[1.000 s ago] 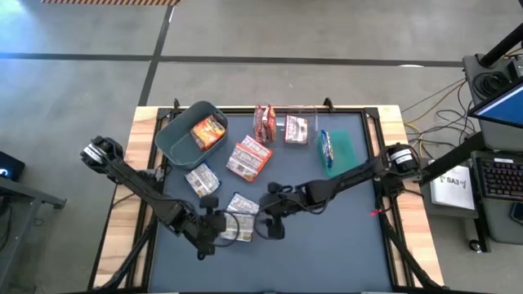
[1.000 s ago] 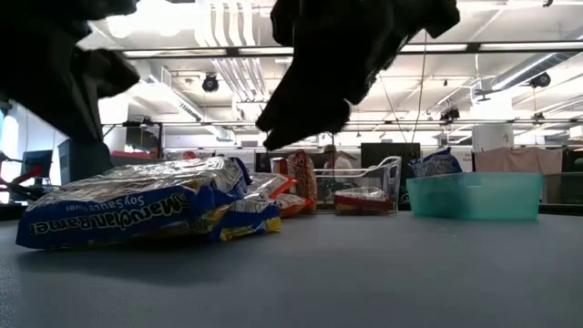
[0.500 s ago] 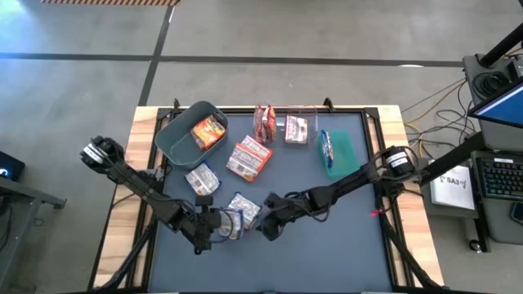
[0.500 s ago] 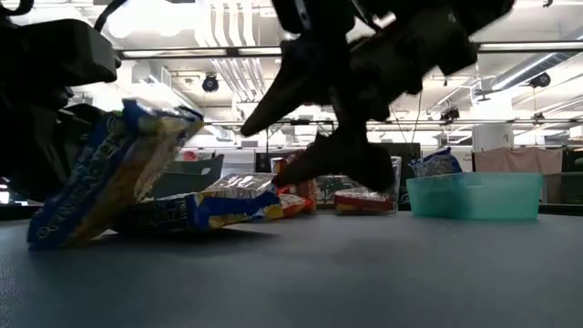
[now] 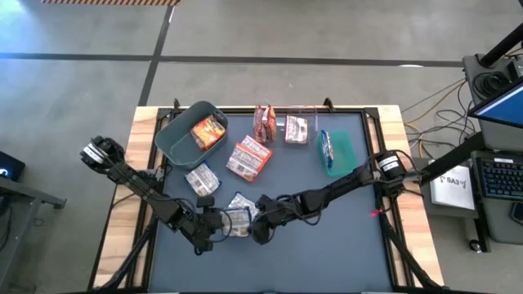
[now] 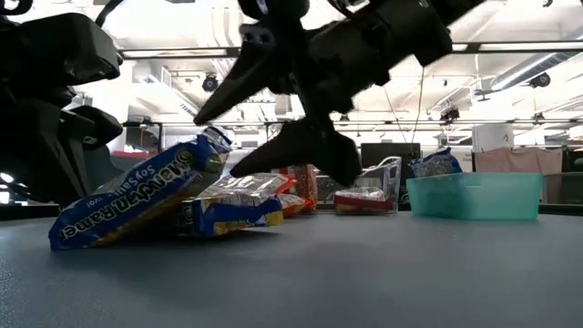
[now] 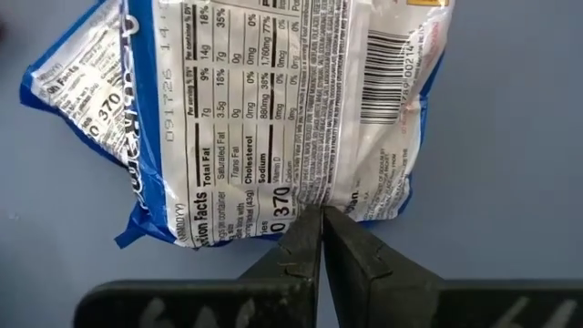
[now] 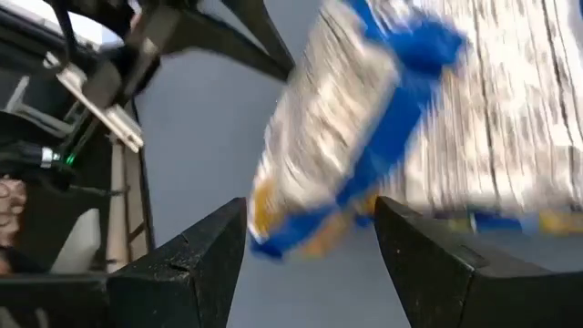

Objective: Sort Maruchan noodles
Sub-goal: Put the blue noodle pack into the green bin

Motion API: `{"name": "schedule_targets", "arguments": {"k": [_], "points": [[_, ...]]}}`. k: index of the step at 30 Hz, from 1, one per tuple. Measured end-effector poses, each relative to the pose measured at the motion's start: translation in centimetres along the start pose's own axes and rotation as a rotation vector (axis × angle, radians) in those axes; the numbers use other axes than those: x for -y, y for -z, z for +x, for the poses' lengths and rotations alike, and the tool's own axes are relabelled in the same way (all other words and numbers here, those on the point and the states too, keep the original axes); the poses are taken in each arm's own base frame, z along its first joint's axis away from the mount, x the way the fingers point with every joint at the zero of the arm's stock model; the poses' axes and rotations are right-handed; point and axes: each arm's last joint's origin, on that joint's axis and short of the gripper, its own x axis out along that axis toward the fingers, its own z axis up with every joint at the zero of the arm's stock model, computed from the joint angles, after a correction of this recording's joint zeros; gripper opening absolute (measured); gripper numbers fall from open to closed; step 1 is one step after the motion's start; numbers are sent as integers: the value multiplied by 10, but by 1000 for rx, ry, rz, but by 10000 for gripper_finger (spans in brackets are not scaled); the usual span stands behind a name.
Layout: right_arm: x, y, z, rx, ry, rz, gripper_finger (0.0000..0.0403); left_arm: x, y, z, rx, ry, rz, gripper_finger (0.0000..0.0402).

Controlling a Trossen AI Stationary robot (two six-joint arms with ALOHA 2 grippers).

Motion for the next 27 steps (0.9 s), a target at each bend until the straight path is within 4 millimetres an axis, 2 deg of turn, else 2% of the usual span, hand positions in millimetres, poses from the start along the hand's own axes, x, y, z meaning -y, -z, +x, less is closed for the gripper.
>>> {"name": "schedule_targets", "arguments": {"k": [8,12,18,23,27], "points": [[-4,-10,18,22,21,-55,224,0,-1,0,11,-4,-4,0],[-3,-10,25,-2,62,-73,187,0,-1,0,17,-4,-6,0],[-7,-14,22,8,66,-95,105,3,-2,0,42,10,-11,0],[-8,-15,18,1,75,-122,102,11,-7,-5,73,15,52,0],[-10,-21,7,-9,101,-141,104,23,-22,-19,147,24,123,0]]}}
